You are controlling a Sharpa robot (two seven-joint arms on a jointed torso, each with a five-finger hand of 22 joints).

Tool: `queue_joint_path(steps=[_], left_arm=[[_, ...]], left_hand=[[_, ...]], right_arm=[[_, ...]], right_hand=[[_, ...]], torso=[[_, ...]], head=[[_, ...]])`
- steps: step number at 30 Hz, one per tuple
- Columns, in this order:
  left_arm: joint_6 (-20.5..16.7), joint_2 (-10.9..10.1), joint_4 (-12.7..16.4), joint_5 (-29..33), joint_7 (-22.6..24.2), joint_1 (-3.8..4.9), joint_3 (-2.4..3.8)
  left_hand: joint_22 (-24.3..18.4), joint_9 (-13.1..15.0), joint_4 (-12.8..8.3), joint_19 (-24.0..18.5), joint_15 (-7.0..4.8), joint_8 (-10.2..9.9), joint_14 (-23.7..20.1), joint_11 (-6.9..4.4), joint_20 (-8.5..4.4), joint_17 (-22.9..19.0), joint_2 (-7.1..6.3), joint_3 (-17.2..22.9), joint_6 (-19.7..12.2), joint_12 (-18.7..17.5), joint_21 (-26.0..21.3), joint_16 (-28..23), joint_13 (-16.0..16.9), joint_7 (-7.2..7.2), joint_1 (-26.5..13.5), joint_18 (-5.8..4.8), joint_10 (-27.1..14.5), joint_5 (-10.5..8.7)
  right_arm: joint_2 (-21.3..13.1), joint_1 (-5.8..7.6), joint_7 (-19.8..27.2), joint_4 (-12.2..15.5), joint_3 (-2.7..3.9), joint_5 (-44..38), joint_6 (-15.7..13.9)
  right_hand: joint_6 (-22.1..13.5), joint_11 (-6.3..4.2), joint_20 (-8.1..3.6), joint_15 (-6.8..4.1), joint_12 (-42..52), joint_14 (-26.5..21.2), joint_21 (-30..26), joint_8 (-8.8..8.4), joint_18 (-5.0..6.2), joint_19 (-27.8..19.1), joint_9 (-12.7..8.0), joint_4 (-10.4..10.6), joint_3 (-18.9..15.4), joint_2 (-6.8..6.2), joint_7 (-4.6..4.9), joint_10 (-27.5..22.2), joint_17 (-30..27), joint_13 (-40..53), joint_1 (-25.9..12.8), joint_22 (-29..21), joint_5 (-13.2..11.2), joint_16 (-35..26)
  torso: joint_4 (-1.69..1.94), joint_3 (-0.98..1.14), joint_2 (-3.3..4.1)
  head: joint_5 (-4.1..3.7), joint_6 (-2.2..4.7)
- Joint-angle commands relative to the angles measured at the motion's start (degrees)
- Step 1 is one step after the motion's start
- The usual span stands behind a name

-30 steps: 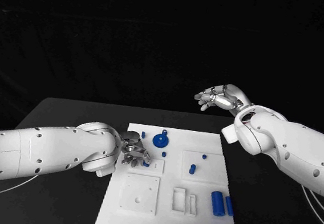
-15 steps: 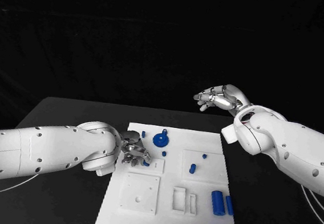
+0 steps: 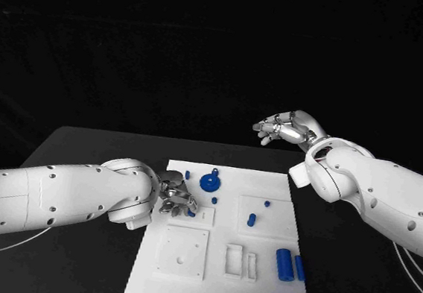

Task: Assemble the parts on the task board

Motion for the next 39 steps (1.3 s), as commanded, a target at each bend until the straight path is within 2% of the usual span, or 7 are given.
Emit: queue_joint_path(steps=[1,9,12,19,21,23,39], left_arm=[[0.86,0.32,0.19,-0.45,0.55,-0.19,-0.06],[1.07,0.44,0.30,-0.45,0.59,-0.19,-0.06],[0.67,0.44,0.35,-0.45,0.57,-0.19,-0.06],[0.72,0.66,0.26,-0.45,0.54,-0.22,-0.06],[0.75,0.77,0.19,-0.45,0.50,-0.32,-0.06],[0.70,0.78,0.19,-0.45,0.48,-0.41,-0.06],[1.01,0.60,0.22,-0.47,0.27,-0.47,-0.06]], left_hand=[[0.99,0.23,-0.11,0.54,-3.47,0.34,3.08,-1.76,-5.82,0.17,0.57,0.08,7.96,0.69,0.38,0.62,0.37,-4.72,0.42,0.73,-1.26,0.03],[0.98,0.57,0.15,0.63,-3.69,0.61,3.02,-1.95,-5.81,0.22,0.10,-0.01,8.24,1.50,0.87,1.52,1.19,-4.93,0.51,0.97,-1.43,-2.46],[0.91,0.76,0.68,0.58,-3.76,0.72,2.90,-2.03,-5.78,0.11,-0.30,-0.02,8.25,1.82,1.06,1.88,1.56,-4.99,0.69,1.12,-1.61,-6.74],[0.87,0.93,1.01,0.54,-3.83,0.85,2.85,-2.09,-5.76,-0.01,-0.84,0.01,8.30,2.12,1.26,2.26,1.87,-5.06,1.17,1.24,-1.69,-8.84],[0.83,1.01,1.32,0.47,-3.84,0.89,2.76,-2.10,-5.74,-0.15,-1.13,-0.04,8.26,2.21,1.34,2.41,1.99,-5.08,1.49,1.32,-1.77,-12.04],[0.80,1.05,1.57,0.41,-3.85,0.89,2.70,-2.12,-5.72,-0.24,-1.29,-0.07,8.22,2.24,1.37,2.47,2.04,-5.07,1.65,1.36,-1.81,-13.71],[0.77,1.11,1.79,0.28,-3.87,0.88,2.60,-2.13,-5.69,-0.45,-1.98,-0.12,8.15,2.27,1.47,2.63,2.13,-5.07,2.25,1.43,-1.89,-15.50]], right_arm=[[0.17,-0.11,0.21,-0.10,0.05,0.04,0.62],[0.27,-0.23,0.22,-0.14,0.05,0.04,0.68],[0.24,-0.24,0.23,-0.15,0.05,0.04,0.72],[0.30,-0.25,0.22,-0.21,0.05,0.04,0.67],[0.35,-0.26,0.22,-0.21,0.05,0.04,0.70],[0.36,-0.26,0.21,-0.21,0.05,0.04,0.72],[0.27,-0.31,0.23,-0.25,0.05,0.04,0.60]], right_hand=[[-0.39,0.20,0.31,0.23,-0.34,0.06,-0.21,0.39,0.10,-0.19,-0.08,0.05,-0.31,0.15,0.05,0.06,-0.07,-0.06,-0.49,-0.08,-0.25,-0.22],[-0.40,0.21,0.33,0.24,-0.35,0.05,-0.22,0.39,0.10,-0.21,-0.10,0.06,-0.32,0.15,0.05,0.06,-0.08,-0.12,-0.49,-0.09,-0.24,-0.25],[-0.40,0.21,0.34,0.24,-0.35,0.05,-0.23,0.39,0.11,-0.21,-0.10,0.06,-0.32,0.16,0.06,0.06,-0.08,-0.14,-0.49,-0.09,-0.24,-0.26],[-0.40,0.22,0.35,0.25,-0.36,0.04,-0.24,0.40,0.11,-0.23,-0.11,0.06,-0.33,0.16,0.05,0.05,-0.09,-0.18,-0.49,-0.09,-0.24,-0.27],[-0.40,0.23,0.36,0.26,-0.37,0.03,-0.24,0.40,0.11,-0.24,-0.12,0.07,-0.34,0.16,0.05,0.05,-0.10,-0.21,-0.49,-0.09,-0.25,-0.29],[-0.40,0.23,0.37,0.26,-0.37,0.03,-0.25,0.40,0.12,-0.25,-0.12,0.06,-0.35,0.15,0.05,0.04,-0.10,-0.23,-0.49,-0.09,-0.25,-0.30],[-0.43,0.28,0.42,0.31,-0.42,-0.05,-0.30,0.40,0.14,-0.36,-0.16,0.05,-0.40,0.12,0.07,-0.02,-0.15,-0.42,-0.49,-0.11,-0.27,-0.40]], torso=[[0.04,0.03,-0.01],[0.04,0.02,0.01],[0.01,0.00,-0.01],[0.02,-0.02,-0.01],[0.01,-0.03,0.03],[0.01,-0.04,0.03],[0.02,-0.04,-0.01]], head=[[-0.01,0.01],[-0.02,-0.08],[-0.01,-0.09],[-0.02,-0.12],[-0.14,-0.08],[-0.17,-0.06],[-0.19,-0.21]])
